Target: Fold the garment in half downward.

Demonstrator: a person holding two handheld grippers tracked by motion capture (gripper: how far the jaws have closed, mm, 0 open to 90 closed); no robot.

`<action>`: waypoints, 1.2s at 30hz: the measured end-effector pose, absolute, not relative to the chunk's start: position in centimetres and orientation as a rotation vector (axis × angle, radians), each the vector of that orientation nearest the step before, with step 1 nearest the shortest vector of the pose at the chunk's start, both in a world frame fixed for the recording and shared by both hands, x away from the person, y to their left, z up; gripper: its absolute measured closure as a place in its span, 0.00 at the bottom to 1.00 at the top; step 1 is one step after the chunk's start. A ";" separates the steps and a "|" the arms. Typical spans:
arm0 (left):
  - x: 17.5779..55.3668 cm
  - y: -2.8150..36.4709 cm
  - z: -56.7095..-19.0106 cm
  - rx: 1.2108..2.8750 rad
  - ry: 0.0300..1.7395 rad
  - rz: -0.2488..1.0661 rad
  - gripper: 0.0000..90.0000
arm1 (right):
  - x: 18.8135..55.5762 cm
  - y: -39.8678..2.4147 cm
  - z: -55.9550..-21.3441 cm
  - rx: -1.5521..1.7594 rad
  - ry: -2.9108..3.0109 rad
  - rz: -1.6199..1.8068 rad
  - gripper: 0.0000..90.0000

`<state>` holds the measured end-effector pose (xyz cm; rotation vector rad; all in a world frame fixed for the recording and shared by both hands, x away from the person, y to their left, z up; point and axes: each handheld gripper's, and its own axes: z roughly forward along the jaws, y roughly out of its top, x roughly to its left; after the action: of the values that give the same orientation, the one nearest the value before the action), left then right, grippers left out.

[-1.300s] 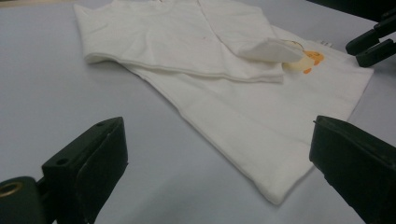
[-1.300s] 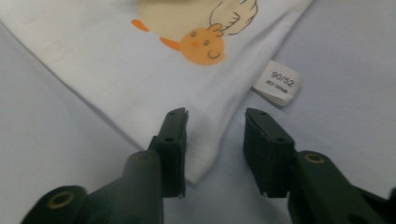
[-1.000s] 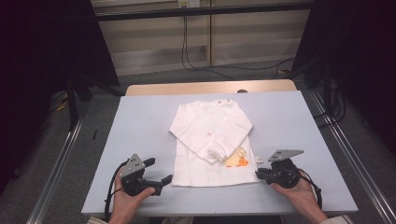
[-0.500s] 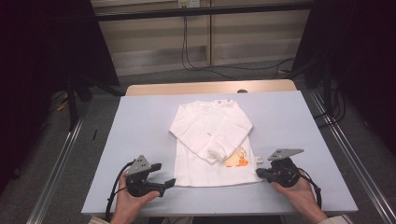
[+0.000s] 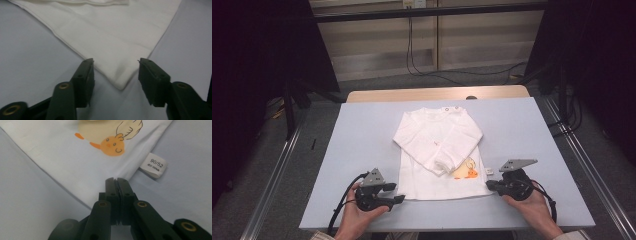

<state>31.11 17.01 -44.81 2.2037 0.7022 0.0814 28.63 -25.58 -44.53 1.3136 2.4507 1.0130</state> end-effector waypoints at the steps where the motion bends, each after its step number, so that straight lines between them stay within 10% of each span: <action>1: 31.1 16.9 -44.8 2.214 0.695 0.087 0.56 | 28.6 -25.6 -44.5 1.313 2.451 1.014 0.98; 19: 31.3 16.5 -44.3 2.266 0.659 0.093 0.92 | 28.7 -25.7 -44.5 1.295 2.464 1.023 0.99; 36: 30.3 18.0 -43.8 2.205 0.666 0.053 0.94 | 27.7 -26.4 -43.6 1.279 2.448 1.106 0.99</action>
<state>30.32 18.00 -43.79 2.2052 0.6662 0.0529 27.72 -26.36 -43.58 1.2795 2.4481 1.1057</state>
